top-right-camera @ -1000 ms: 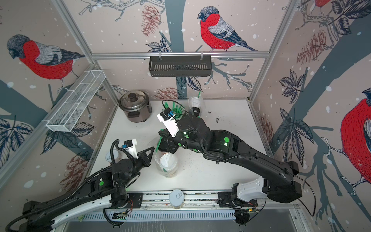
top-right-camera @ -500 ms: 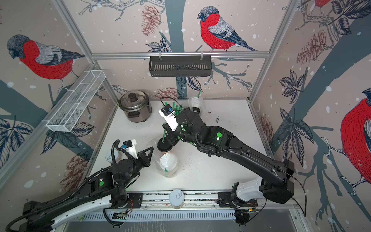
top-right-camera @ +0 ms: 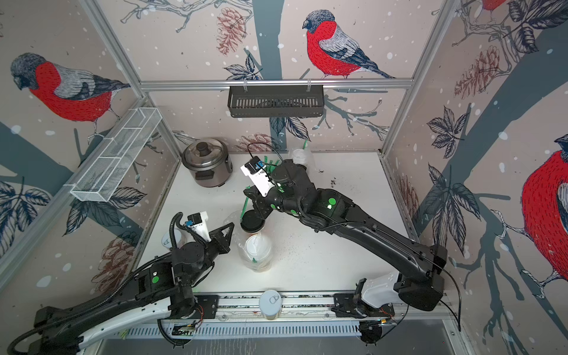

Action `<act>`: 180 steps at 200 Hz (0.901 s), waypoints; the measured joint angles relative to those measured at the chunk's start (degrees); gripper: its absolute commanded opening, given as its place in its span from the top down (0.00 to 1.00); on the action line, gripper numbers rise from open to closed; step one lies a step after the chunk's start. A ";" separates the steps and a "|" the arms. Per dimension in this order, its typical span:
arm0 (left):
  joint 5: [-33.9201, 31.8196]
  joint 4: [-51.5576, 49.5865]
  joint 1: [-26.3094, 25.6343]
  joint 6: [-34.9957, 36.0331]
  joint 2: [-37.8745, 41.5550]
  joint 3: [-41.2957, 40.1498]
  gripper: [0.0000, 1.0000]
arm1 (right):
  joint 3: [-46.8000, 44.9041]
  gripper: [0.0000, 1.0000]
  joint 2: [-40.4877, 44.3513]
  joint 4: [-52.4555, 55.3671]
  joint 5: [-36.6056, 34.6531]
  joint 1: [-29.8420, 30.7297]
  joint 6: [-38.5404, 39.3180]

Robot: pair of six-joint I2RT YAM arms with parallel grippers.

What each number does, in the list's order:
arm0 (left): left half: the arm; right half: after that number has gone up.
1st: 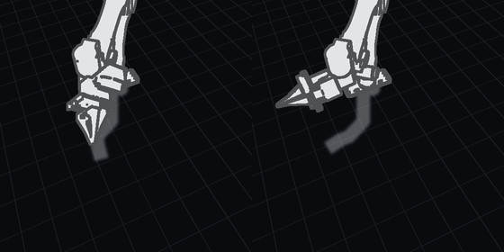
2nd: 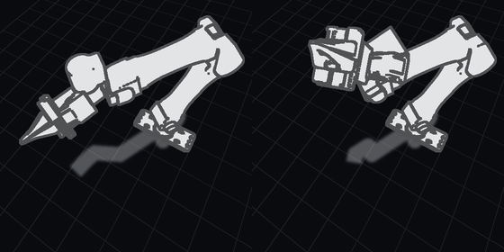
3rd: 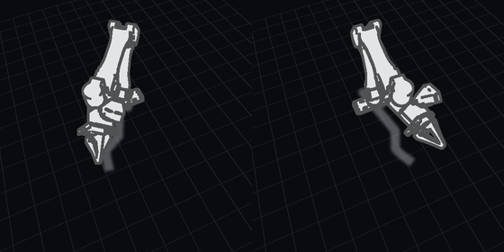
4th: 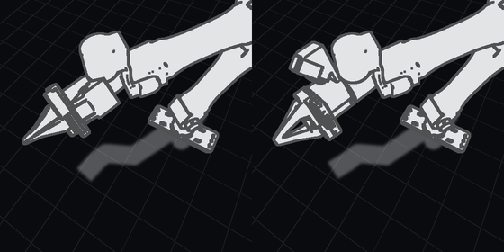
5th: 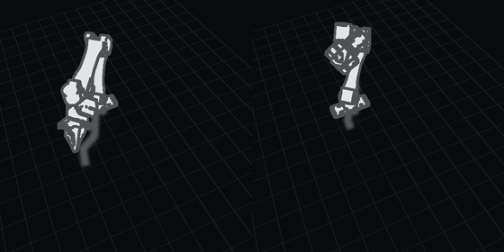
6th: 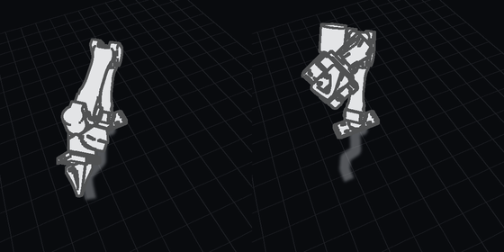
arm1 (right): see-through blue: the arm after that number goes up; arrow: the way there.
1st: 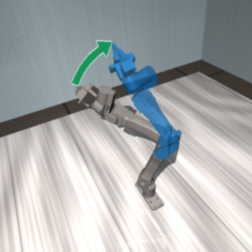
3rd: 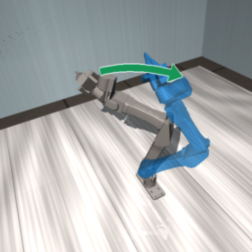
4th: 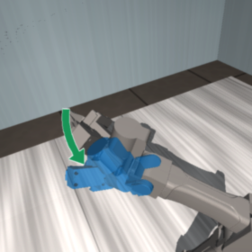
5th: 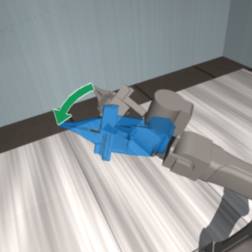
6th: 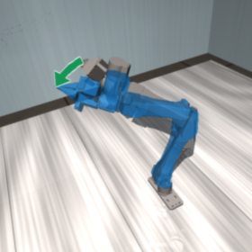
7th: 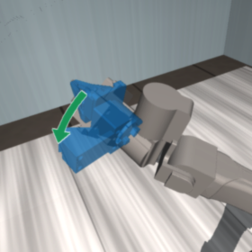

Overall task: Pack milk tea into plastic carrier bags
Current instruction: Place the straw in the plastic carrier bag.

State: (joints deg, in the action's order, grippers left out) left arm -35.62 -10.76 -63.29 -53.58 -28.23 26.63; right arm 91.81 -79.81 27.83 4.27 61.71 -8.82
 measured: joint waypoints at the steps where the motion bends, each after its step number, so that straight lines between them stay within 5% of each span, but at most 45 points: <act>1: -0.02 0.00 0.00 0.00 0.00 0.00 1.00 | 0.00 1.00 -0.04 -0.04 0.11 0.00 0.00; 68: -0.44 0.00 0.00 0.63 0.04 0.04 1.00 | 0.70 1.00 -4.15 -0.02 1.53 0.02 0.20; 180: -0.90 0.02 0.00 1.51 0.04 0.50 1.00 | 4.90 1.00 -10.49 1.22 -6.84 1.27 4.61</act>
State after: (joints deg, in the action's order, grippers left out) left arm -36.51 -10.74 -63.29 -52.07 -28.18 27.14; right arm 96.71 -90.30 29.06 -2.57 62.98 -4.21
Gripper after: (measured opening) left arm 0.048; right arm 0.049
